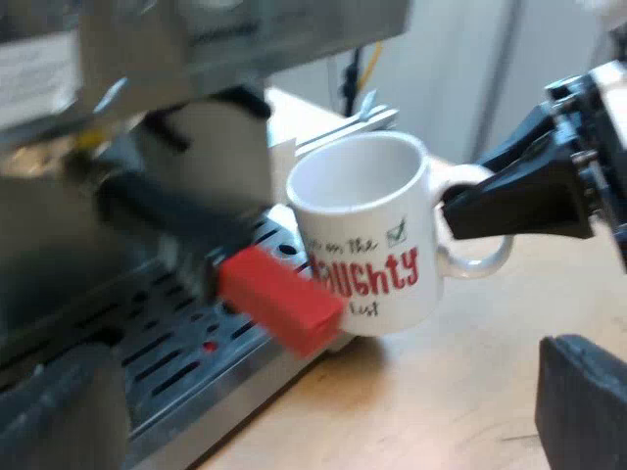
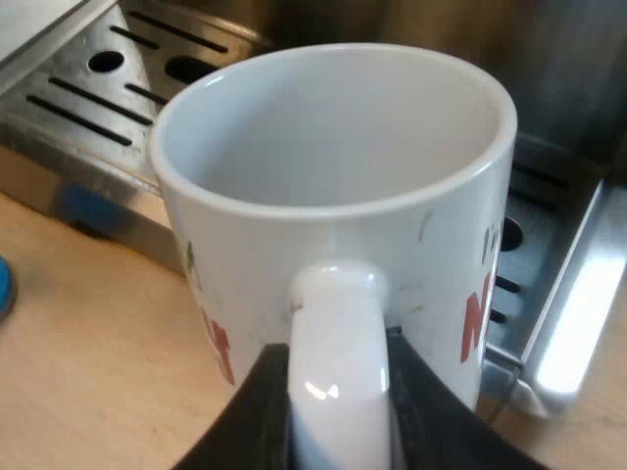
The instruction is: Remove mug from coffee machine
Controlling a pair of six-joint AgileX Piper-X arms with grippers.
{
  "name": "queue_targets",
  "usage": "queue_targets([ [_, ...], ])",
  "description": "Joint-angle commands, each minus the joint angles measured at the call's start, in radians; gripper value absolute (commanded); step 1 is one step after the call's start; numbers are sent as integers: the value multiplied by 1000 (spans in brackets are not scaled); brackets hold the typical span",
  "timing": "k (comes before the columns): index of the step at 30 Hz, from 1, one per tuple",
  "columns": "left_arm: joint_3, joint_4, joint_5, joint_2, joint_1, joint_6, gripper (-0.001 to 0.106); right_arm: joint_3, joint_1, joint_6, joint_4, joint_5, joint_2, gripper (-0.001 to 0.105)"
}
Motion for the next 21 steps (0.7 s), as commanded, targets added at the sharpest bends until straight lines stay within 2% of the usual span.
queue_targets([
  [1,-36,30,11,0,-42,-3,86,-14,2,-1,52,-2,-85,0],
  [3,-51,56,11,0,-62,-3,86,-14,2,-1,91,-11,-126,0],
  [9,-63,83,29,0,-107,-3,86,-14,2,75,224,-11,-288,0],
  [14,-63,98,48,0,-128,-3,86,-14,2,75,331,-11,-404,0],
  [19,-63,98,48,0,-155,-3,86,-14,2,161,476,-9,-497,0],
  [21,-63,98,48,0,-159,-3,86,-14,2,175,508,-9,-510,0],
])
